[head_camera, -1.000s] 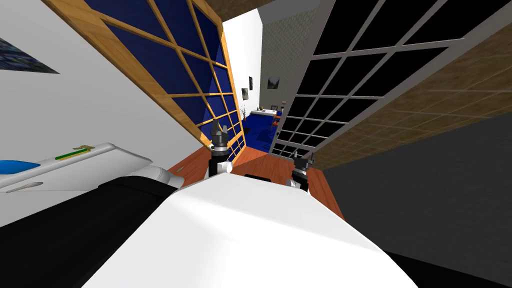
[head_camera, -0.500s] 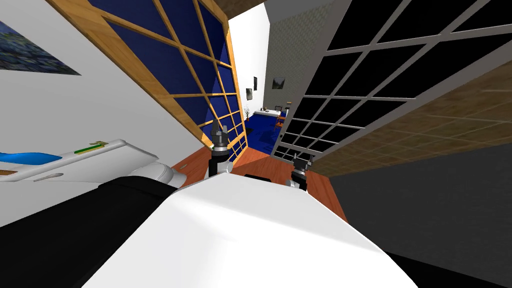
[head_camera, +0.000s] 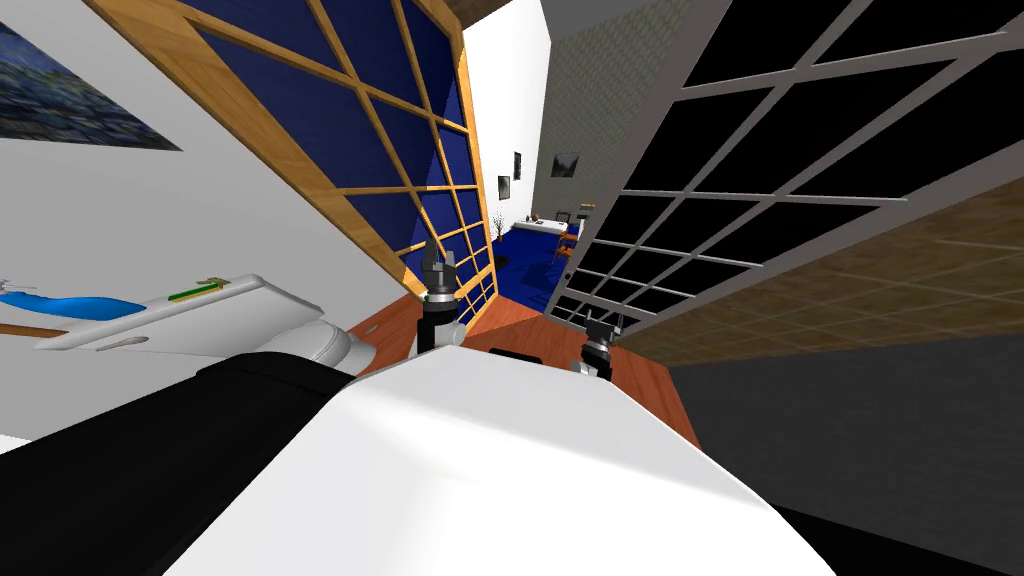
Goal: Pull the door open
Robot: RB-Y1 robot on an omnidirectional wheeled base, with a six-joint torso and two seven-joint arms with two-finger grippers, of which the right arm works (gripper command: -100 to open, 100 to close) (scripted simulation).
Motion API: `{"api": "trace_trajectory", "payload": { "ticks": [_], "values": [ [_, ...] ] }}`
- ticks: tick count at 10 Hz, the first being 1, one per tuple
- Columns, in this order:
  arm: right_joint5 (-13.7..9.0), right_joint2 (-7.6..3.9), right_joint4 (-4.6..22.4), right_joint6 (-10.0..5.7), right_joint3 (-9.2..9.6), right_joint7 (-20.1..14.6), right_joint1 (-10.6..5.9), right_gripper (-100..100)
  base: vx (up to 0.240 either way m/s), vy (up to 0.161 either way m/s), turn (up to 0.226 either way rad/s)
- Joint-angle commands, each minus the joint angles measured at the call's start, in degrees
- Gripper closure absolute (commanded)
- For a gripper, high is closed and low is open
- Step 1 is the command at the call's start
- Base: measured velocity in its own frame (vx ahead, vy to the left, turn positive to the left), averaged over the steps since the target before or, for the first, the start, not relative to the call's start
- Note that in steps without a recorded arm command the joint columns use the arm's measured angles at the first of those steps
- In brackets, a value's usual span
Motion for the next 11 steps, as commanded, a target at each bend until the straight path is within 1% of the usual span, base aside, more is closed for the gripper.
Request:
{"api": "trace_trajectory", "payload": {
  "ticks": [1,11],
  "values": [
    [-0.99,-0.14,2.14,-0.54,-0.17,-1.78,-0.59,-100,0.079,-0.012,0.115],
    [-7.04,0.07,13.06,-2.35,-0.94,-11.9,-3.19,-100,0.105,-0.016,0.11]
  ]
}}
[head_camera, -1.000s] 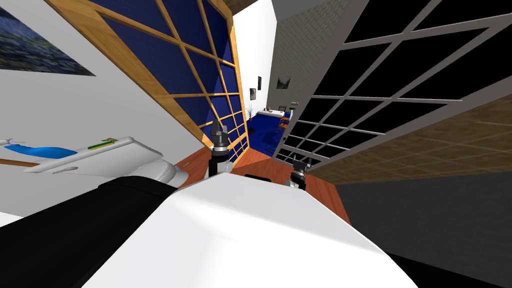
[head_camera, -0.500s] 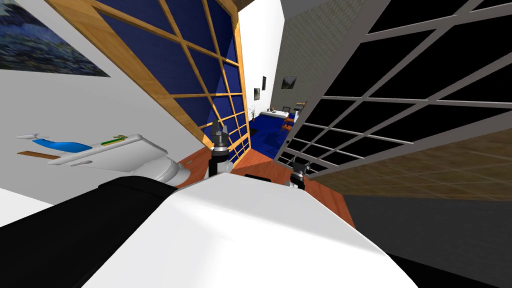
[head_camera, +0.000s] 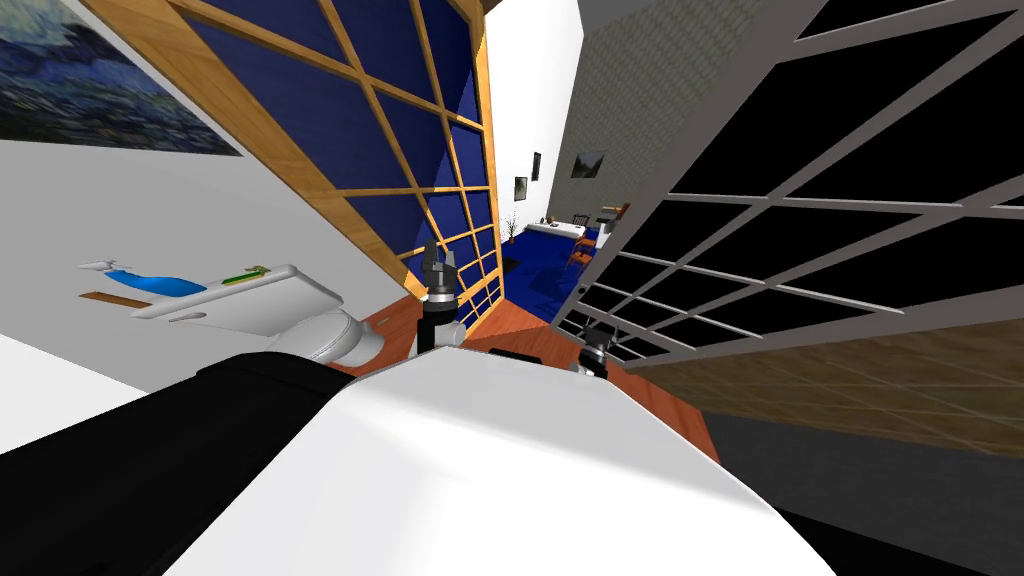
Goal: Pull the door open
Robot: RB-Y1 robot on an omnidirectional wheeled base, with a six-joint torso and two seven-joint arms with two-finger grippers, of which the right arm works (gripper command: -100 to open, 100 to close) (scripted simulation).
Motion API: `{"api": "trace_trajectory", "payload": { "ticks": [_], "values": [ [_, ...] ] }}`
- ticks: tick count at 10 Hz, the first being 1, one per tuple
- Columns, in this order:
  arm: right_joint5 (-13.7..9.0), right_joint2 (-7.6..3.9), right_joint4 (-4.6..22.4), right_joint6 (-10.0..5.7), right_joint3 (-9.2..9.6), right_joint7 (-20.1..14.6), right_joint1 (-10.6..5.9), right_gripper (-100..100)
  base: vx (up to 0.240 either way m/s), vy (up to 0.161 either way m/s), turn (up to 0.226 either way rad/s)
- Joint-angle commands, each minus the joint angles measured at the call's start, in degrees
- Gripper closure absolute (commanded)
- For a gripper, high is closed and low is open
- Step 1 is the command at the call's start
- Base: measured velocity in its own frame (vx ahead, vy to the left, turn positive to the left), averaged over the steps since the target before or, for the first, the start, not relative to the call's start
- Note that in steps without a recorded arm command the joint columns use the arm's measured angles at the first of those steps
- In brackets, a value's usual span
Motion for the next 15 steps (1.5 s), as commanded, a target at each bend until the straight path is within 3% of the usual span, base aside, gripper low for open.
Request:
{"api": "trace_trajectory", "payload": {
  "ticks": [1,7,8,15],
  "values": [
    [-0.95,-0.06,1.89,-0.53,-0.07,-1.9,-0.25,-100,0.103,-0.017,0.093],
    [-5.53,0.46,10.16,-1.89,-0.65,-9.56,-2.22,-100,0.134,-0.035,0.136],
    [-5.53,0.46,10.16,-1.89,-0.65,-9.56,-2.22,-100,0.086,-0.044,0.051],
    [-9.82,1.28,17.89,-3.17,-1.19,-16.71,-4.06,-100,0.102,-0.042,0.105]
  ]
}}
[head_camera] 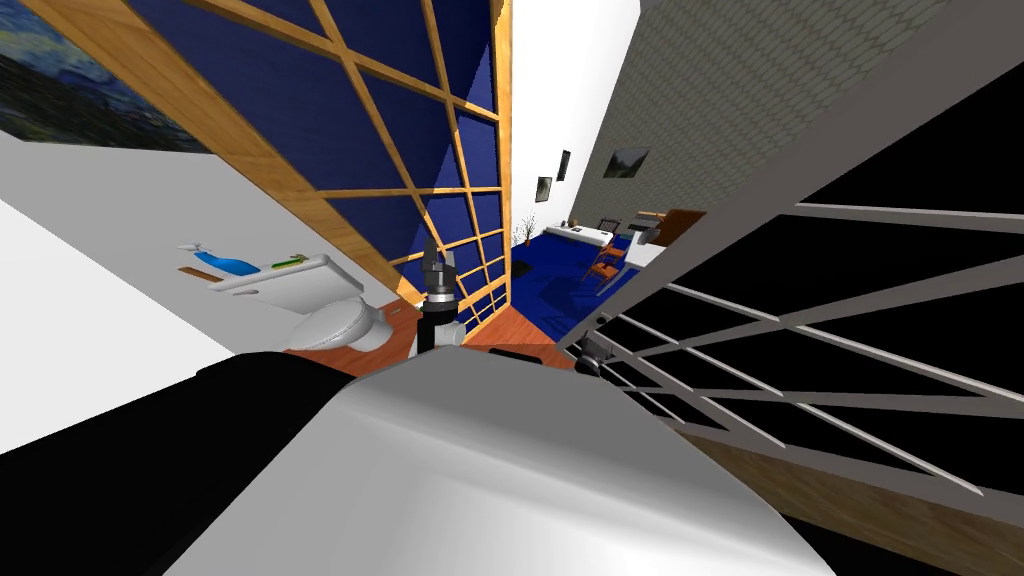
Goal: Pull the door open
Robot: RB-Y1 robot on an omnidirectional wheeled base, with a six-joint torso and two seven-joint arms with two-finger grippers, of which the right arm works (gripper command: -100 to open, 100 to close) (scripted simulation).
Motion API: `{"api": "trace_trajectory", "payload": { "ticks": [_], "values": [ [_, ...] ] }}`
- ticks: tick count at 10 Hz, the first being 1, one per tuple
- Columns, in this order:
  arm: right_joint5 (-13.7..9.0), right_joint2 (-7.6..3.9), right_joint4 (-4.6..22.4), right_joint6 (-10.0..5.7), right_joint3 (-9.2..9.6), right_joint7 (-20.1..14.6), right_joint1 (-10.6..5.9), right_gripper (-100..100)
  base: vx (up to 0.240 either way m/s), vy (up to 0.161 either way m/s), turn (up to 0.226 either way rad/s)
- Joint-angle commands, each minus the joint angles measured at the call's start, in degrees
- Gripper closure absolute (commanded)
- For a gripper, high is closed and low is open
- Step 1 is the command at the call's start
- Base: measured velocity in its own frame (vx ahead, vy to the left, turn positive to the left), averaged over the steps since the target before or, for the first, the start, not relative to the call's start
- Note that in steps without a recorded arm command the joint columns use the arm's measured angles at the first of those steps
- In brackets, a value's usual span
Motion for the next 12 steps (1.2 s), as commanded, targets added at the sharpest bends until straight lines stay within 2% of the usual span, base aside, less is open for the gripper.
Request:
{"api": "trace_trajectory", "payload": {
  "ticks": [1,3,4,7,8,11,12],
  "values": [
    [-1.04,0.31,1.71,-0.31,-0.09,-1.84,-0.26,-100,0.115,-0.074,0.102],
    [-1.16,0.24,2.62,-0.62,-0.09,-2.21,-0.61,-100,0.101,-0.046,0.064],
    [-1.33,-1.47,3.87,-1.02,-0.07,-4.48,-0.37,-100,0.103,-0.012,0.004],
    [-1.45,-3.52,5.23,-1.43,-0.03,-6.91,-0.04,-100,0.126,0.011,0.005],
    [-1.55,-5.08,6.27,-1.73,-0.01,-8.77,0.21,-100,0.138,0.006,0.01],
    [-1.7,-7.43,7.82,-2.19,0.03,-11.57,0.59,-100,0.117,0.009,0.005],
    [-1.79,-8.82,8.74,-2.47,0.05,-13.22,0.81,-100,0.124,0.005,0.008]
  ]
}}
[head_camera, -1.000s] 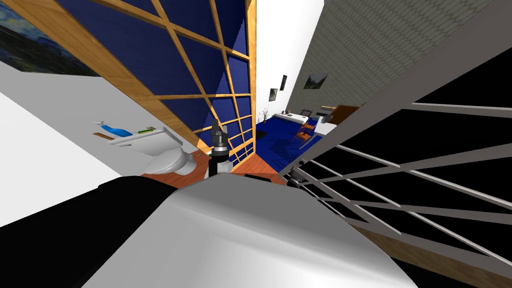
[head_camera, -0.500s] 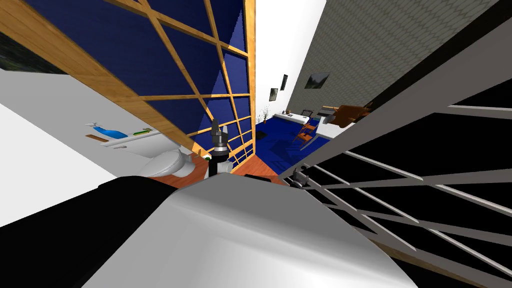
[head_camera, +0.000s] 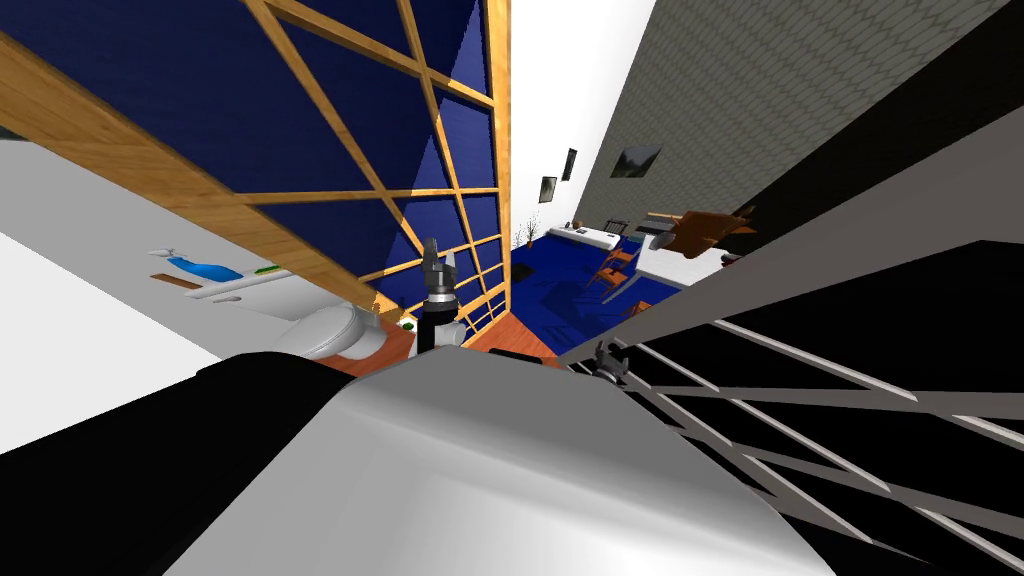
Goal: Pull the door open
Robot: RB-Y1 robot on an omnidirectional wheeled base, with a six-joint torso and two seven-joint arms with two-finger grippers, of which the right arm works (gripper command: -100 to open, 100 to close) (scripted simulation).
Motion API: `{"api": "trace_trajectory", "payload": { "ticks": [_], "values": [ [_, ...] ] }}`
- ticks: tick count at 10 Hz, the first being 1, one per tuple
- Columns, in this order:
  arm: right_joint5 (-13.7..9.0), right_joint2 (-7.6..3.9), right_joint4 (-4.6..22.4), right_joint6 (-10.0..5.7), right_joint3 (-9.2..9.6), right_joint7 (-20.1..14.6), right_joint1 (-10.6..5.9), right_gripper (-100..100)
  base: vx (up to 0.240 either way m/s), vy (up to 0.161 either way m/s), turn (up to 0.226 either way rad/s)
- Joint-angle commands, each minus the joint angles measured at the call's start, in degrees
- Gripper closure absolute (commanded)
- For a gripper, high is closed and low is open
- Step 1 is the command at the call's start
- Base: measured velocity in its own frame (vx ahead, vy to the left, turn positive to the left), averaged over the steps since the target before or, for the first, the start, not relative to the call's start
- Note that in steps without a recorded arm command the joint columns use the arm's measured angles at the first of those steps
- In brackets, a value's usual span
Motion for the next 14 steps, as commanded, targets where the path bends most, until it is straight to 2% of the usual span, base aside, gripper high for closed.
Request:
{"api": "trace_trajectory", "payload": {
  "ticks": [1,2,3,4,9,10,14],
  "values": [
    [-0.18,-1.64,0.31,0.03,-0.06,-1.95,0.63,-100,0.175,0.008,0.006],
    [-0.23,-2.39,0.81,-0.12,-0.05,-2.85,0.75,-100,0.155,-0.017,0.004],
    [-0.18,-1.91,0.69,0.0,-0.05,-2.14,0.49,-100,0.058,-0.013,-0.006],
    [-0.18,-1.91,0.69,0.0,-0.05,-2.14,0.49,100,-0.011,0.006,-0.004],
    [-0.18,-1.91,0.69,0.0,-0.05,-2.14,0.49,100,-0.01,-0.001,0.005],
    [0.56,-2.39,0.13,0.05,1.21,-2.97,0.81,100,-0.132,0.006,0.071],
    [1.94,-3.21,-0.93,0.04,3.62,-4.56,1.52,100,-0.21,-0.004,0.073]
  ]
}}
